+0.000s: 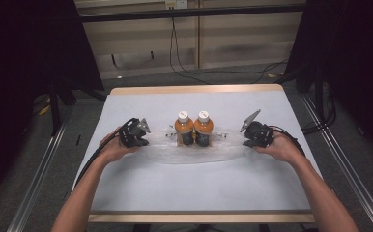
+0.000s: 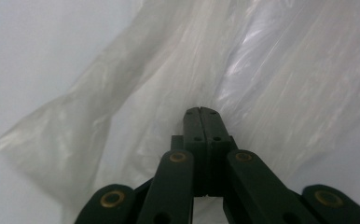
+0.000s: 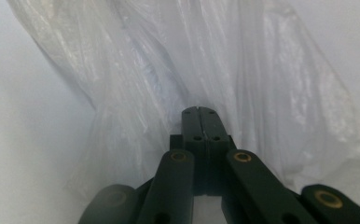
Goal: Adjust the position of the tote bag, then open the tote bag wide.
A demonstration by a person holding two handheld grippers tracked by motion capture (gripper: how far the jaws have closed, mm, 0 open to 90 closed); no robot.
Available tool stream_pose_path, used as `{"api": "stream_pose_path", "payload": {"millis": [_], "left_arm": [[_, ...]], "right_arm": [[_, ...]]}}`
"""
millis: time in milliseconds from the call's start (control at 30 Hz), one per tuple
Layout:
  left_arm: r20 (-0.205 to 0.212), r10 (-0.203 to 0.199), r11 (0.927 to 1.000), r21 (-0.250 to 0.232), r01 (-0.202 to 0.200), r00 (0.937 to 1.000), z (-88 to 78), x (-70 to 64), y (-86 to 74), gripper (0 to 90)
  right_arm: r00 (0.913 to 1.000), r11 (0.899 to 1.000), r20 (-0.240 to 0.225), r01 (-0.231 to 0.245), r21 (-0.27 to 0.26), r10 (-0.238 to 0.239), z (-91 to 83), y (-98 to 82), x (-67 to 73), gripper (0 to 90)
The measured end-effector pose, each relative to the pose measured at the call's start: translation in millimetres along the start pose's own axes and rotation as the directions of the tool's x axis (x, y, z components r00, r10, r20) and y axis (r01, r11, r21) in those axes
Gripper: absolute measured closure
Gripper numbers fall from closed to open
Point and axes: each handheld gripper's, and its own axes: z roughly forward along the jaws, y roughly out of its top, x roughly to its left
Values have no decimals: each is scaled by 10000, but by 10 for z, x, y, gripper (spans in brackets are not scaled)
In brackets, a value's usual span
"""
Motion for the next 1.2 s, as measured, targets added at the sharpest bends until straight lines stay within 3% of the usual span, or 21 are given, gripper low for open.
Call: {"api": "stream_pose_path", "payload": {"millis": [100,267,567,633,700,733,767,833,867,967,1067,1167,1200], "left_arm": [[103,-221,9998,-29,221,9997,-11,-1,-24,900],[163,-297,9995,-48,298,9994,-27,-7,-55,900],[340,-322,9995,3,322,9989,-52,-23,-90,900],[203,-333,9994,47,332,9992,-52,-43,-81,900],[112,-381,9992,110,380,9992,-53,-51,-64,900],[332,-649,9978,-131,654,9973,-61,-40,-84,900],[332,-649,9978,-131,654,9973,-61,-40,-84,900],[512,-821,9947,-574,850,9953,-62,-22,-129,900],[583,-994,9912,-819,1040,9933,-68,-24,-158,900],[768,-1432,9715,-1793,1550,9867,-90,-66,-244,900],[929,-1775,9527,-2335,1947,9797,-122,-106,-302,900],[934,-1950,9237,-3174,2148,9764,-184,-142,-315,900],[818,-1973,9218,-3238,2133,9769,-224,-164,-302,900]], "right_arm": [[9997,9997,109,234,-16,-234,1,-7,-6,900],[9995,9998,276,155,140,-159,-14,-25,31,900],[9997,9998,147,174,118,-176,-38,-73,37,900],[9979,9987,410,490,112,-495,-34,-65,54,900],[9986,9992,355,378,105,-381,-34,-67,52,900],[9994,9997,266,239,-102,-236,-32,-73,32,900],[9994,9997,266,239,-102,-236,-32,-73,32,900],[9998,9991,184,23,-431,-15,-27,-85,43,900],[9997,9952,-26,-238,-954,236,-31,-105,54,900],[9997,9907,-105,-251,-1338,239,-33,-117,51,900],[9978,9743,-460,-574,-2177,485,-65,-94,64,900],[9970,9661,-468,-713,-2481,615,-112,-42,106,900],[9973,9579,-509,-657,-2795,535,-137,-8,145,900]]}}
